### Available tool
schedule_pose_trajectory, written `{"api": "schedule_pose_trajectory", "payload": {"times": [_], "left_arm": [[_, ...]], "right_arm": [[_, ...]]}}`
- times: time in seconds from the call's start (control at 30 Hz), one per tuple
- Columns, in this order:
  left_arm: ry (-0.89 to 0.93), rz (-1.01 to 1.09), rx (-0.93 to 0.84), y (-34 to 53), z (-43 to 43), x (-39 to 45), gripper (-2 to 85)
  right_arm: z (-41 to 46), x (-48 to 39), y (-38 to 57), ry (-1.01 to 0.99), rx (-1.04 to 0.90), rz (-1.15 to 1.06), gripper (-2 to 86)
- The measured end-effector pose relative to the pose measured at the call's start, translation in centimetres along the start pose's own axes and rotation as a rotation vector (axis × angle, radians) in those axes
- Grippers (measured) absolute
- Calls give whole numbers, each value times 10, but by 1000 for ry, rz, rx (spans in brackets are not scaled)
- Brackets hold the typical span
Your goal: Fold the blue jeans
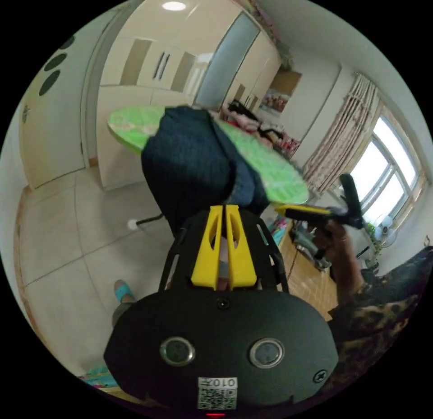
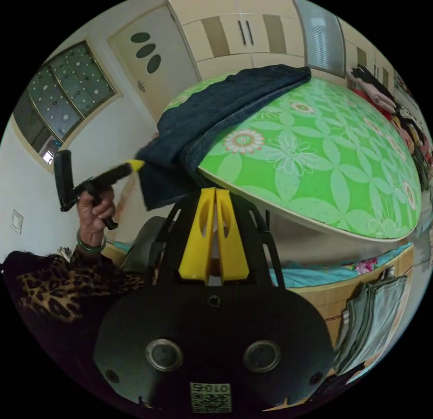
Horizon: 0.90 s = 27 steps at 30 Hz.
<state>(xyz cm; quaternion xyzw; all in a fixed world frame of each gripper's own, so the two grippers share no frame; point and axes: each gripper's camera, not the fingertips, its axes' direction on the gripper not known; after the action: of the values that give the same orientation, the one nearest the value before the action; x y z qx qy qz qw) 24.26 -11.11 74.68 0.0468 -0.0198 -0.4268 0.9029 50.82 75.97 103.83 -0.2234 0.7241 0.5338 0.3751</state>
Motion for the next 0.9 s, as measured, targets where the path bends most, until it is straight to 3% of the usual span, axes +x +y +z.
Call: {"api": "schedule_pose_trajectory", "payload": {"times": [0.1, 0.17, 0.27, 0.67, 0.73, 0.83, 0.9], "left_arm": [[-67, 177, 154, -10, -62, 45, -1], [-106, 400, 65, -12, -43, 97, -2], [-160, 532, -86, 2, 25, 137, -1], [-58, 653, -431, 7, 92, 147, -2], [-45, 650, -406, 7, 85, 141, -2], [192, 626, -353, 6, 62, 122, -3], [276, 549, -228, 3, 46, 104, -3]], "right_arm": [[5, 15, 6, -71, 16, 11, 25], [13, 25, 9, -107, 11, 39, 25], [25, 39, 13, -210, -16, 67, 26], [34, 55, 13, -386, 30, 36, 48], [49, 55, 13, -444, 1, 63, 68], [70, 61, 20, -484, -35, 126, 91], [80, 68, 24, -452, -33, 188, 106]]}}
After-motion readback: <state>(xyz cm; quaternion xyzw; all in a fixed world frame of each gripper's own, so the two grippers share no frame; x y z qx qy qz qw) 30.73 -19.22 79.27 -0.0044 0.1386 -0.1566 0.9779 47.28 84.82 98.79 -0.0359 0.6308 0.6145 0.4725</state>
